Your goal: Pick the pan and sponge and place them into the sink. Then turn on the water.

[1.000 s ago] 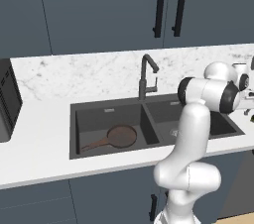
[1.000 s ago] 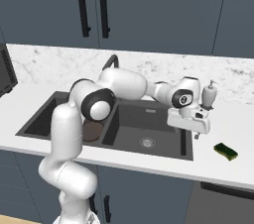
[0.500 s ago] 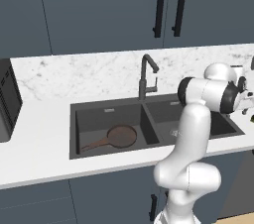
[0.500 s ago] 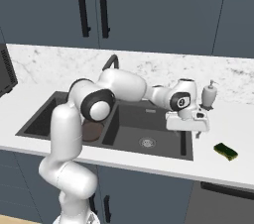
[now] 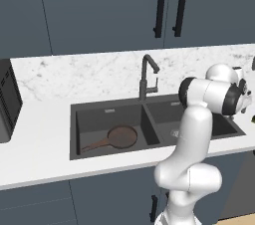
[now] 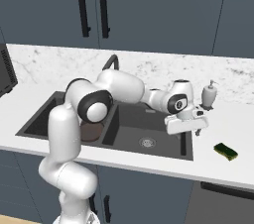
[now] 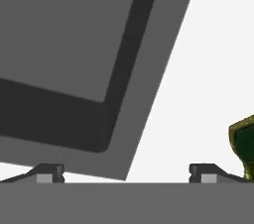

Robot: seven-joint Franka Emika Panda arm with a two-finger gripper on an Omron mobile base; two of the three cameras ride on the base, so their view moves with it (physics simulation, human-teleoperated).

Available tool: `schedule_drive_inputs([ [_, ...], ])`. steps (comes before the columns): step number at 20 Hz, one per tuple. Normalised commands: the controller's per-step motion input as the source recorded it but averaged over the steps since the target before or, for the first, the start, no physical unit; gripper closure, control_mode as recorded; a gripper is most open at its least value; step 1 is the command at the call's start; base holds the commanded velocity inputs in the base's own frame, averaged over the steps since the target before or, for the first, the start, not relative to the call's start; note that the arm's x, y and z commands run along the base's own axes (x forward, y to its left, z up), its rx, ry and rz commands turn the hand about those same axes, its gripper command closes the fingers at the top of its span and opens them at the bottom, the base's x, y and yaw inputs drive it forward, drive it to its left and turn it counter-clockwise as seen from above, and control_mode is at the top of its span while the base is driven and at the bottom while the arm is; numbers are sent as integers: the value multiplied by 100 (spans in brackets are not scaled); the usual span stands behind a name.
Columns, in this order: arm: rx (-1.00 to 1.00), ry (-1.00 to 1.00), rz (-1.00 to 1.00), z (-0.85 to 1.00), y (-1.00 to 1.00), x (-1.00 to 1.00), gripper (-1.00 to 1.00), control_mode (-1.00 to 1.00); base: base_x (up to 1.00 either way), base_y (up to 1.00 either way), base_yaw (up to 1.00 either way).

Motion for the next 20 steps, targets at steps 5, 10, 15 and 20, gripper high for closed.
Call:
schedule_drive_inputs([
  [5,0,1,10,0,-6,0,-100,-100,0,0,0],
  [10,3,0,0,0,-11,0,-100,-100,0,0,0],
  [15,4,6,0,0,-23,0,-100,-100,0,0,0],
  [20,0,3,0,-2,-27,0,-100,-100,0,0,0],
])
